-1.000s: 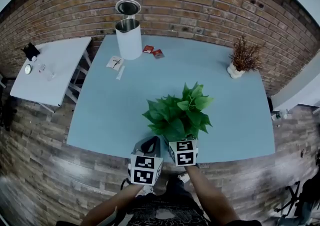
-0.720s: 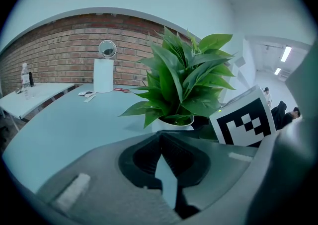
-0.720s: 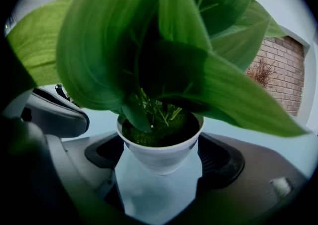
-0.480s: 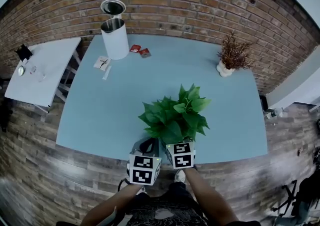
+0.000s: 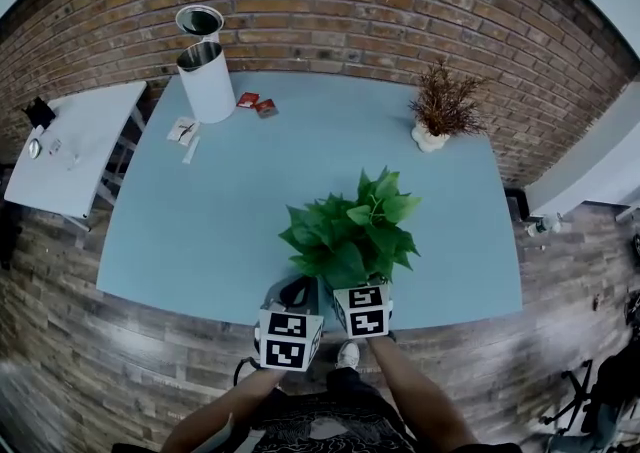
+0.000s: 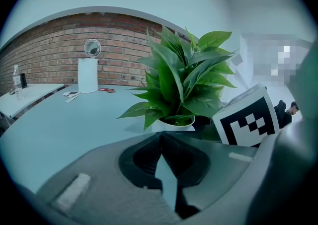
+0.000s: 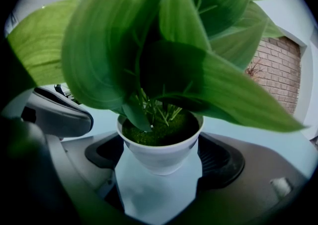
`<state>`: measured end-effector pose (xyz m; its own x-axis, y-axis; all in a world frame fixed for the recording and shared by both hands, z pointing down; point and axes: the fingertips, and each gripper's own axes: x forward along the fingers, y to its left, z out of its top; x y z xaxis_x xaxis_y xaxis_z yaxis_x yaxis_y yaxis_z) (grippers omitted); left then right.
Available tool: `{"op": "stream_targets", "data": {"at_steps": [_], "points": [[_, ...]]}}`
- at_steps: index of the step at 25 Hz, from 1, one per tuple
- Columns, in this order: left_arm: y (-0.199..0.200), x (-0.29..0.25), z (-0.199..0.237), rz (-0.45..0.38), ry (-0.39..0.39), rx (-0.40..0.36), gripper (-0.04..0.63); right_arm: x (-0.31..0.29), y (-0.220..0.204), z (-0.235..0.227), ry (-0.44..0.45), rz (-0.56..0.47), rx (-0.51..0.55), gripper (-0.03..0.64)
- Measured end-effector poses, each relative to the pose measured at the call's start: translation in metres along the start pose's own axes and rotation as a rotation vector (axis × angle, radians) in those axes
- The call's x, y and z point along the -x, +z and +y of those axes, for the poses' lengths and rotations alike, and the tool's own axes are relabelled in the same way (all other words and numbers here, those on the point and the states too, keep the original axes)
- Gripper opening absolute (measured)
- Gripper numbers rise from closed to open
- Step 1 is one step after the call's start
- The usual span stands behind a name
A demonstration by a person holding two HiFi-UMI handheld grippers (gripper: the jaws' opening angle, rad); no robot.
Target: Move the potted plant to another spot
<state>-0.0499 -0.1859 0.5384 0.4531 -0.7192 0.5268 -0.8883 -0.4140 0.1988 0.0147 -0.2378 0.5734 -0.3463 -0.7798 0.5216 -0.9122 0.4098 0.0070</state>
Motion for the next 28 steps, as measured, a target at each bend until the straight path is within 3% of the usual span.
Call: {"op": "stream_targets", "data": {"at_steps": [4,9,28], "points": [[-0.001,-0.006,-0.005,0.000,-0.009,-0.003,-0.002,0.001,-0.002,-0.008,-0.011,-0.003,-0.001,0.466],[0.004,-0.017,-0.044,0.011,0.002,-0.004,0.000,0.020,-0.007,-0.044,-0.003,-0.008,-0.014,0.466],[0.007,-0.041,-0.095,0.022,0.006,-0.029,-0.001,0.042,-0.017,-0.091,0.004,-0.032,-0.033,0.463]]}}
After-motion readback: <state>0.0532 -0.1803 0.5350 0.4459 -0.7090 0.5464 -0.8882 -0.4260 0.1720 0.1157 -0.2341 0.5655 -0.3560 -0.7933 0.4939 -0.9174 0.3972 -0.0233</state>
